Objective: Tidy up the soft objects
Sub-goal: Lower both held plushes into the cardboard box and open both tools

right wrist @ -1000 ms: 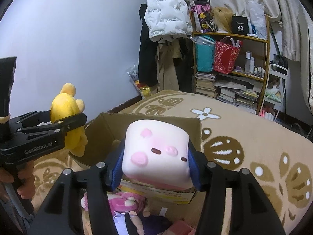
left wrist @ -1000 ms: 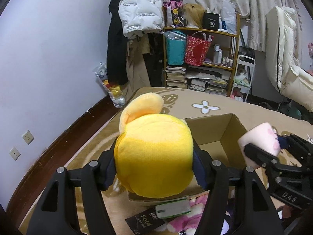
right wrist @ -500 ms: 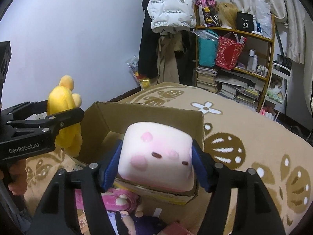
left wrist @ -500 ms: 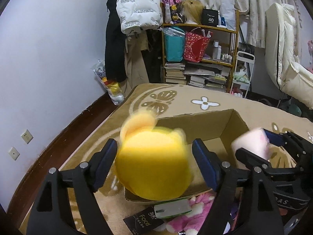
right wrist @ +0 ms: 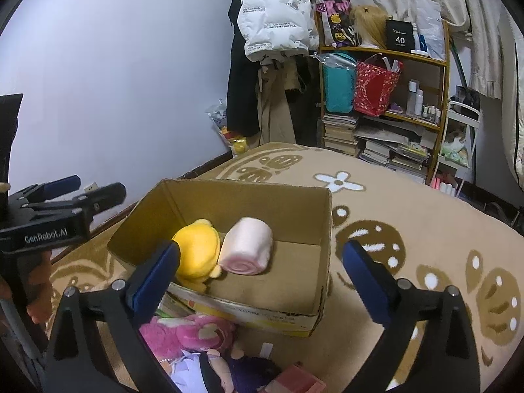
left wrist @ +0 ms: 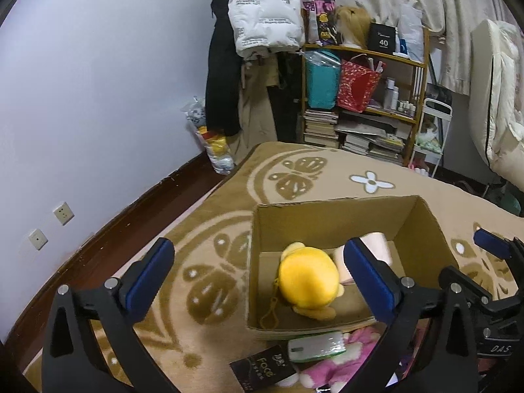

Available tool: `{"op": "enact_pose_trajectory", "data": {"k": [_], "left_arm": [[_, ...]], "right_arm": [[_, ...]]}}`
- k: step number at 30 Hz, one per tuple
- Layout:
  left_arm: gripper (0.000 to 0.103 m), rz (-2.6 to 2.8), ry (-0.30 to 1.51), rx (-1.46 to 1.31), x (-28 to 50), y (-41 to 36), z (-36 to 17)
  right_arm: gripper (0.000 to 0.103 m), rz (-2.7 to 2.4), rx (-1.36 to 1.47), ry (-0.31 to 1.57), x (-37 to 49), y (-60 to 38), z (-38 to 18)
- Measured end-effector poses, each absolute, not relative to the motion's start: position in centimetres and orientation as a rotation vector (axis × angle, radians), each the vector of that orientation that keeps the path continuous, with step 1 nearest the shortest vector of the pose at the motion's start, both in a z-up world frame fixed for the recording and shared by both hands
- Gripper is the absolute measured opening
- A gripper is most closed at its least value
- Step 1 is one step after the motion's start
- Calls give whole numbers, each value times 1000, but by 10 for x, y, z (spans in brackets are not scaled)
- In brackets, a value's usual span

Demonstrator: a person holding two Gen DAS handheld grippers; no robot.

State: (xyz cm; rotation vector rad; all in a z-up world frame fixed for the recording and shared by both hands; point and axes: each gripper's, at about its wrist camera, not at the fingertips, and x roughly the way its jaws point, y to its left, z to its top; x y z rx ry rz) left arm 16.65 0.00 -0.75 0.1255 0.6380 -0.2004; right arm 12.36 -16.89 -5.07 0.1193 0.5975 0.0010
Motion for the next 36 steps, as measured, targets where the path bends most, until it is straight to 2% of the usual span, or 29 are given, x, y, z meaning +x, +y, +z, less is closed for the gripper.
{"op": "enact_pose_trajectory", "data": {"k": [21,36], "left_arm": [[102,-190,742,204,146,13,-15],[102,-248,927,117,146,22,-39]], "right_arm": [[103,-22,182,746,107,-168,-71],[103,-7,211,780,83,-156,-74]]}}
